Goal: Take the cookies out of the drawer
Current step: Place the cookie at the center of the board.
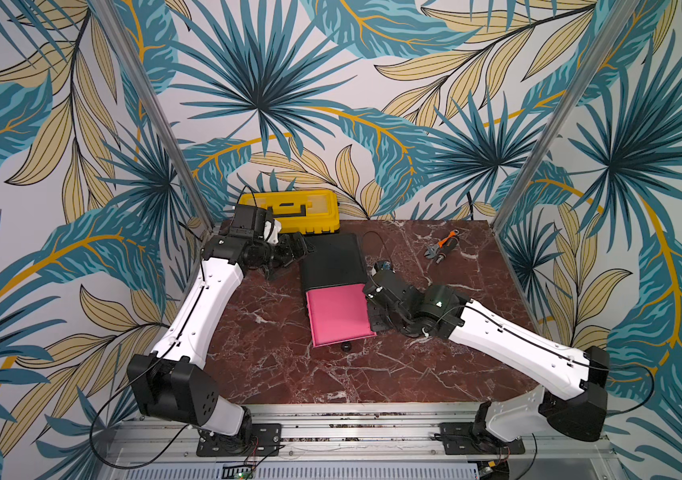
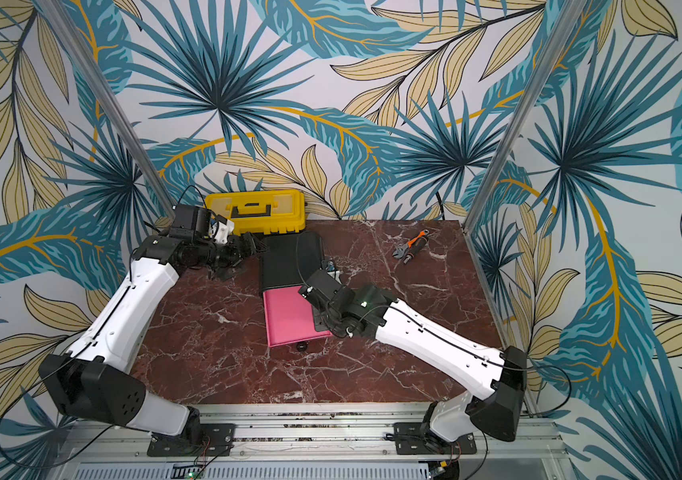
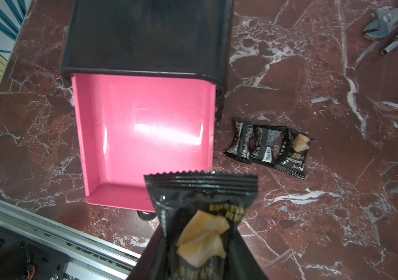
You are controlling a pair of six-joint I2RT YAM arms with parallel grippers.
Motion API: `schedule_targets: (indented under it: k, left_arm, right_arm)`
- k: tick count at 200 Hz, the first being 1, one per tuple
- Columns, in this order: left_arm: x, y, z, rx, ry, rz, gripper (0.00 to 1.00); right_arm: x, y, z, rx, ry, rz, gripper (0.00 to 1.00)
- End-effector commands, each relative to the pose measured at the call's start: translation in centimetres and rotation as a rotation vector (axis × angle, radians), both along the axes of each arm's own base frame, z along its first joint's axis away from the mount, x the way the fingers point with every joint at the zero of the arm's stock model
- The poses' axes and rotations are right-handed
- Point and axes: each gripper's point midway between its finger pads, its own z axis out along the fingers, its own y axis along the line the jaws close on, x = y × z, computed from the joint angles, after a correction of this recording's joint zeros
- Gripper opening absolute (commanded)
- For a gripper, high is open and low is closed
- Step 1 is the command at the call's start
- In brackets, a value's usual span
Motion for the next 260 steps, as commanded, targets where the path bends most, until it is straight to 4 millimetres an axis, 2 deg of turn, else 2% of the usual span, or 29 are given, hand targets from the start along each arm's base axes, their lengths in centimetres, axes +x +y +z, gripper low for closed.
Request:
schedule_targets:
  k: [1,26,30,55,103,152,210,260]
  left_arm:
    - [-0.4,-0.6,3.6,-0.007,-0.093,-0.007,1.0]
    - [-0.2,-1.8,4.2,-0.025,-0.11,-0.019,1.0]
    - [-0.2,-2.1,4.2,-0.029,-0.111,-0.022,1.0]
    - [1.0,-3.1,4.4,-0.04,-0.118,-0.015,1.0]
    - [3.9,-4.4,4.2,-0.092,-0.092,0.009,1.0]
    - [5.4,-3.5,3.5,-0.011,-0.058,0.057,1.0]
    - [7.2,-2.2,1.7,0.05,-0.053,0.147,1.0]
    - [8.8,-2.2,1.7,0.052,-0.063,0.176,1.0]
  right_arm:
    - [0.1,-2.6,-0.6,-0.034,0.023,-0.039,0.34]
    - [1.0,-4.9,-1.5,-0.034,0.066,-0.084,0.34]
    - [1.6,-5.9,-1.8,-0.037,0.074,-0.114,0.34]
    - [3.3,-8.8,-3.5,-0.078,0.12,-0.148,0.34]
    - [6.6,-13.3,-9.1,-0.165,0.272,-0.173,0.33]
    - [9.0,-16.5,-14.6,-0.139,0.383,-0.221,0.31]
    - [10.4,-17.4,-19.2,-0.12,0.465,-0.23,0.31]
    - [9.9,-17.5,-21.3,-0.124,0.517,-0.229,0.31]
